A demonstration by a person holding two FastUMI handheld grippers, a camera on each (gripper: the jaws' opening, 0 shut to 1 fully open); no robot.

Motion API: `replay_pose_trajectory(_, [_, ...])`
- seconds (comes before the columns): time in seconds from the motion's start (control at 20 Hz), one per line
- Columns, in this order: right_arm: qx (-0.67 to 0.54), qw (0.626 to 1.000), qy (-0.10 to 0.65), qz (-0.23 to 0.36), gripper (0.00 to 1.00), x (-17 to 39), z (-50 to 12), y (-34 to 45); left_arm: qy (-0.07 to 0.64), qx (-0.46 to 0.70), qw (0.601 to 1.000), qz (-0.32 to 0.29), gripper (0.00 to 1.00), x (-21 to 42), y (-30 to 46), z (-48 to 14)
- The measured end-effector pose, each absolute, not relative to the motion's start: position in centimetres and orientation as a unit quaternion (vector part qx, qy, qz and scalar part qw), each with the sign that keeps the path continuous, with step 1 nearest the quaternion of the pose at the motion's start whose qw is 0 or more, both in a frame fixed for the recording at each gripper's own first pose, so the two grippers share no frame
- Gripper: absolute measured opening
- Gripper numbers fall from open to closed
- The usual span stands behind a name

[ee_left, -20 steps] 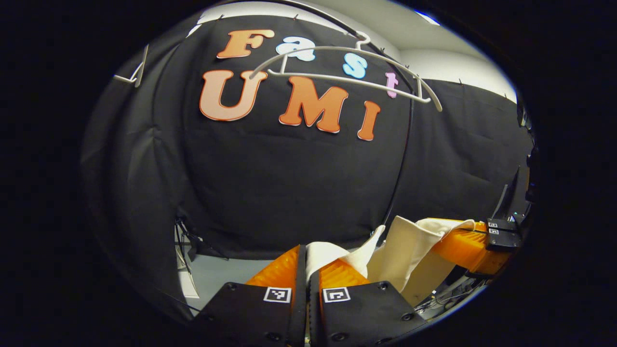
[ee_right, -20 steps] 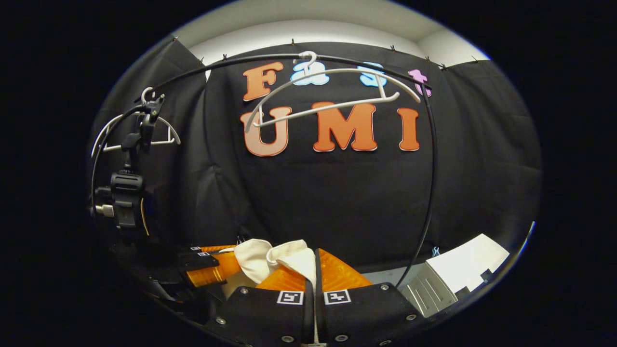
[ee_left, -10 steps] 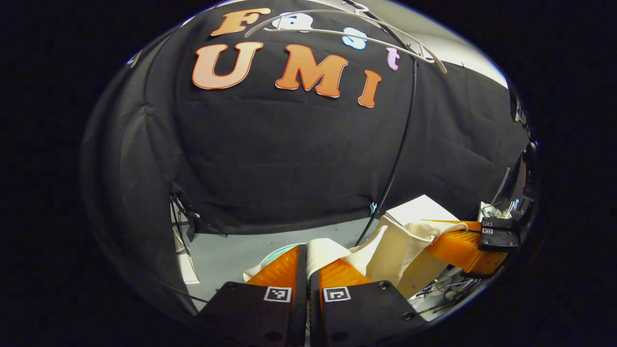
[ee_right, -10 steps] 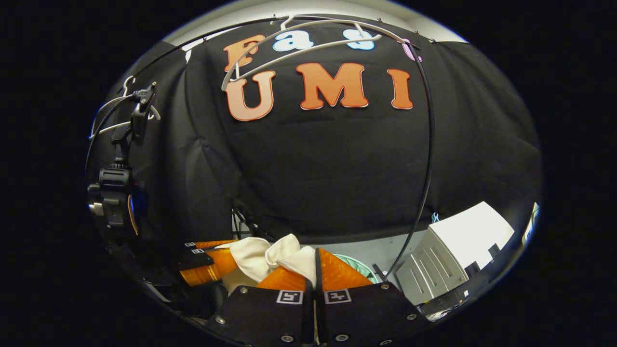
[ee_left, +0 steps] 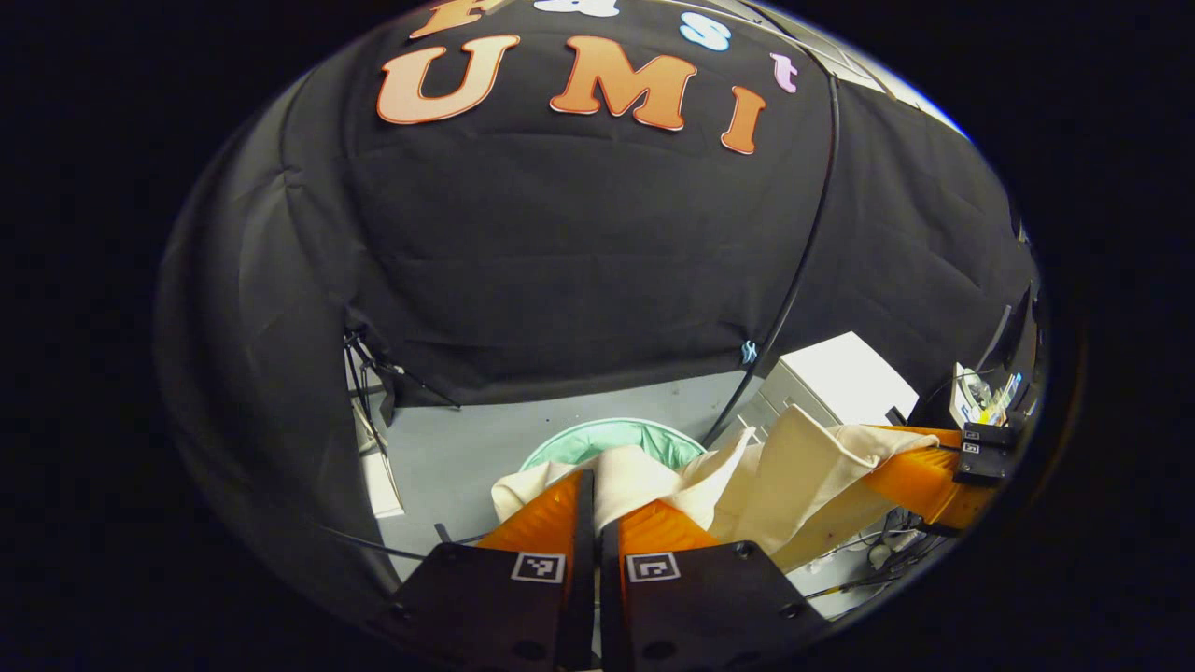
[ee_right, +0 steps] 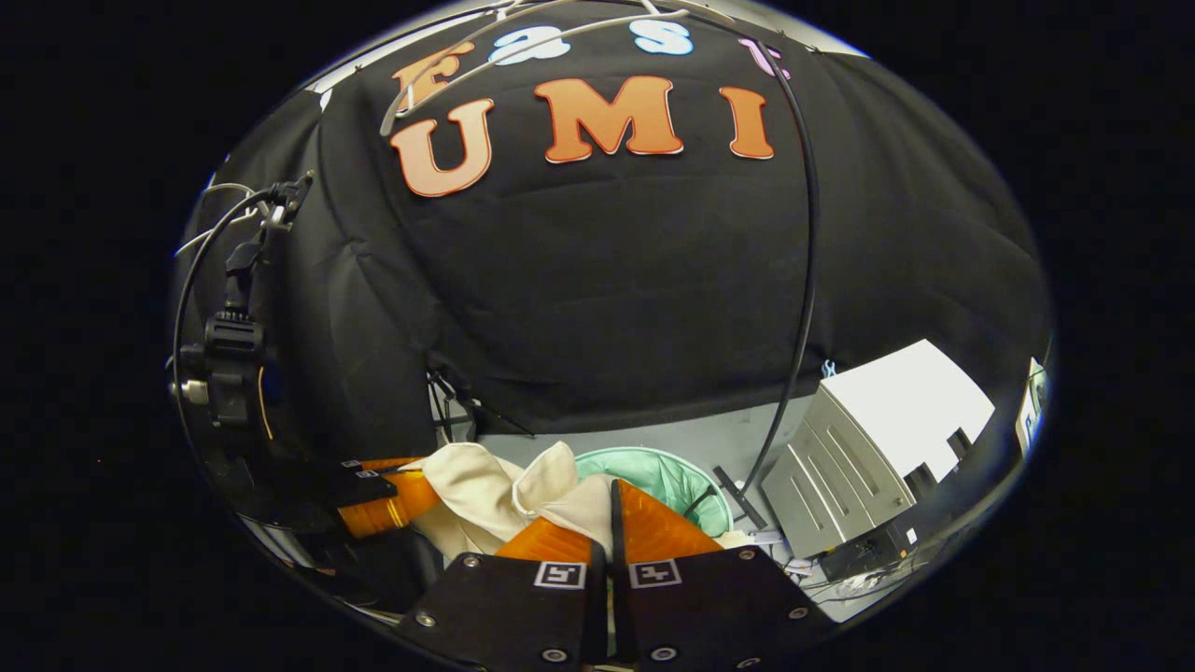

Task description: Grasp the clothes on the hanger with both hands and then place them into the laundry hamper below.

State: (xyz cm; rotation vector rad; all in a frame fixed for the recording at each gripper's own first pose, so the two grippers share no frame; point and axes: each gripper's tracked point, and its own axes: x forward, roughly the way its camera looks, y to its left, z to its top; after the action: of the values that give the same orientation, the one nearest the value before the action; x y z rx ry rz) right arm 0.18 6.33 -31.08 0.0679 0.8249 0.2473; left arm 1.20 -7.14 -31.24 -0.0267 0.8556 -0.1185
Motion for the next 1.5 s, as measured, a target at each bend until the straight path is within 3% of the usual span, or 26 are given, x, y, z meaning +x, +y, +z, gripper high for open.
replay_pose_trajectory(0.15, [0.044, 0.901, 0.416, 0.11, 0.04, -0.2, -32.1, 5.6, 0.432, -0.016, 0.9, -0.048, 0.09, 1.2, -6.6, -32.2])
replay_pose_trajectory(0.3, [0.05, 0.897, 0.425, 0.109, 0.06, -0.1, -32.5, 5.7, 0.439, -0.026, 0.897, -0.036, 0.14, 1.5, -6.2, -32.4])
replay_pose_trajectory(0.35, [0.05, 0.895, 0.43, 0.109, 0.08, -0.3, -32.9, 5.7, 0.44, -0.026, 0.897, -0.034, 0.07, 1.3, -6.1, -32.5])
replay_pose_trajectory(0.45, [0.052, 0.888, 0.443, 0.113, 0.11, -0.9, -33.5, 5.9, 0.443, -0.021, 0.896, -0.032, 0.29, 1.5, -5.9, -32.6])
replay_pose_trajectory(0.5, [0.055, 0.887, 0.443, 0.115, 0.14, -0.9, -33.5, 6.2, 0.446, -0.021, 0.894, -0.03, 0.48, 1.4, -5.6, -32.5])
replay_pose_trajectory(0.55, [0.056, 0.888, 0.442, 0.116, 0.26, -0.7, -33.2, 6.3, 0.449, -0.025, 0.892, -0.031, 0.49, 1.2, -5.8, -32.9])
replay_pose_trajectory(0.6, [0.054, 0.889, 0.439, 0.116, 0.34, -0.6, -33.2, 6.3, 0.456, -0.029, 0.889, -0.031, 0.64, 1.0, -5.9, -33.1])
replay_pose_trajectory(0.7, [0.051, 0.889, 0.44, 0.115, 0.65, -0.8, -33.0, 6.1, 0.462, -0.026, 0.886, -0.027, 0.94, 0.6, -5.6, -33.4])
replay_pose_trajectory(0.75, [0.052, 0.889, 0.441, 0.113, 0.79, -0.9, -33.1, 6.1, 0.464, -0.025, 0.885, -0.027, 0.84, 0.4, -5.6, -33.5])
replay_pose_trajectory(0.8, [0.053, 0.888, 0.443, 0.111, 0.83, -1.0, -33.1, 6.0, 0.466, -0.024, 0.884, -0.027, 0.91, 0.2, -5.5, -33.5])
replay_pose_trajectory(0.85, [0.053, 0.887, 0.445, 0.108, 0.91, -1.1, -33.1, 5.8, 0.465, -0.024, 0.884, -0.027, 0.92, 0.1, -5.5, -33.6])
replay_pose_trajectory(0.9, [0.052, 0.887, 0.448, 0.104, 0.92, -1.2, -33.3, 5.7, 0.465, -0.023, 0.884, -0.028, 0.97, -0.1, -5.6, -33.6])
replay_pose_trajectory(1.15, [0.051, 0.882, 0.458, 0.098, 0.93, -2.2, -33.6, 5.3, 0.455, -0.021, 0.89, -0.033, 0.87, -0.5, -5.6, -32.6])
replay_pose_trajectory(1.2, [0.052, 0.881, 0.46, 0.096, 0.93, -2.6, -33.4, 5.3, 0.454, -0.022, 0.89, -0.034, 0.93, -0.9, -5.7, -32.6])
replay_pose_trajectory(1.5, [0.054, 0.878, 0.467, 0.095, 0.94, -4.3, -33.2, 5.5, 0.45, -0.024, 0.892, -0.033, 0.93, -2.1, -5.2, -32.0])
